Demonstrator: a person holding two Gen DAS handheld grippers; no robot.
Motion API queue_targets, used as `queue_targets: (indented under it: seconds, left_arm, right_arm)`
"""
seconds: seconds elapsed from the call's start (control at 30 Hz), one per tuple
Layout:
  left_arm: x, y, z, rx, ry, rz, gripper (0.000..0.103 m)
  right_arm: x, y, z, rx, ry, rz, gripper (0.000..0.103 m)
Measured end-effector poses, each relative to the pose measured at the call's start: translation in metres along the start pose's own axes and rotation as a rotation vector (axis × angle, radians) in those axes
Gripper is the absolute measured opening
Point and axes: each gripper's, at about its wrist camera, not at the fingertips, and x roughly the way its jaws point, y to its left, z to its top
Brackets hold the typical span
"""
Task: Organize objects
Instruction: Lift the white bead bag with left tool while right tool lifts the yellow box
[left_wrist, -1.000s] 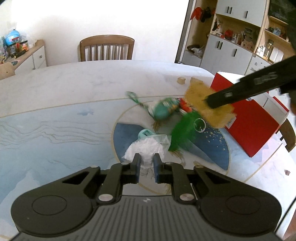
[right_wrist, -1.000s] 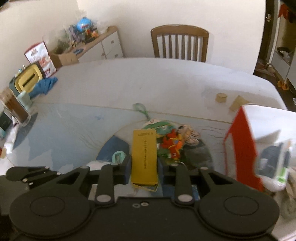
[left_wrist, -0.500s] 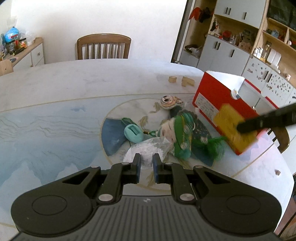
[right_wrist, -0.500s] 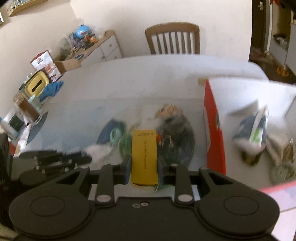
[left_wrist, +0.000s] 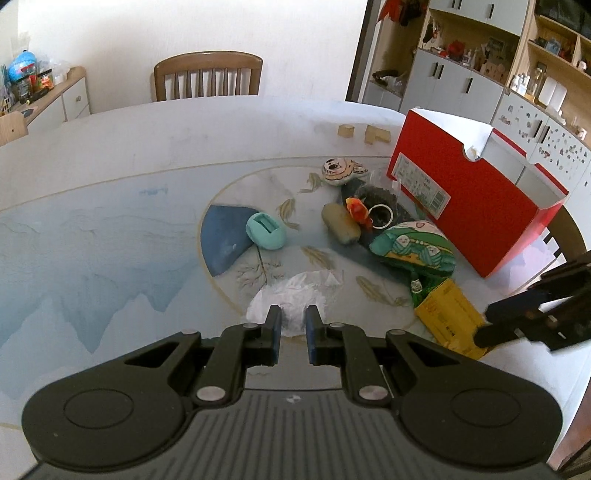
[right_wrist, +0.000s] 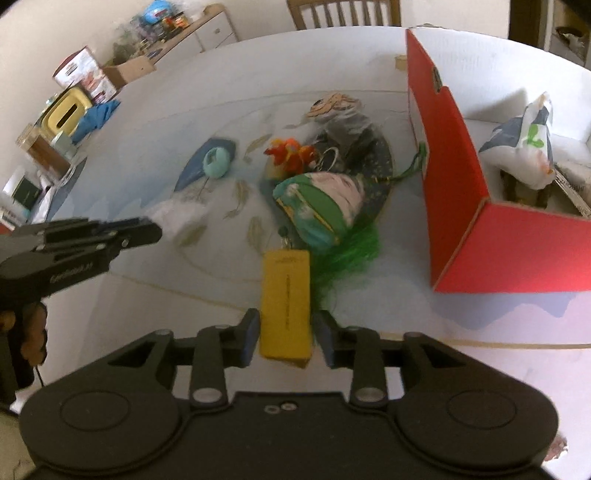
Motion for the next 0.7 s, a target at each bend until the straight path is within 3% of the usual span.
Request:
queue_targets:
  seconds: [0.03,0.1,0.4,0.7]
  left_arm:
    - [0.001,0.000,-0.001,0.000,0.003,-0.001,0.014]
    - [0.003,0.001,-0.002,-0.002,0.011,-0.001,0.013]
    - [0.005,0.003,-0.006,0.015,0.021,-0.014,0.014]
    - [0.009,0.003,-0.010,0.023,0.039,-0.024,0.014]
  right_arm:
    - [-0.004,0.006,-0.003,-0.032,-0.004,0.005,0.062]
    - [-0.011,0.014,-0.008,-0.084,-0.036,-0.020,0.074]
    - [0.000,0.026,-0.001,-0.088,-0.057,-0.069,0.060]
    - [0.027,0.034,0.003,-0.119,-0.007,-0.156,0.043]
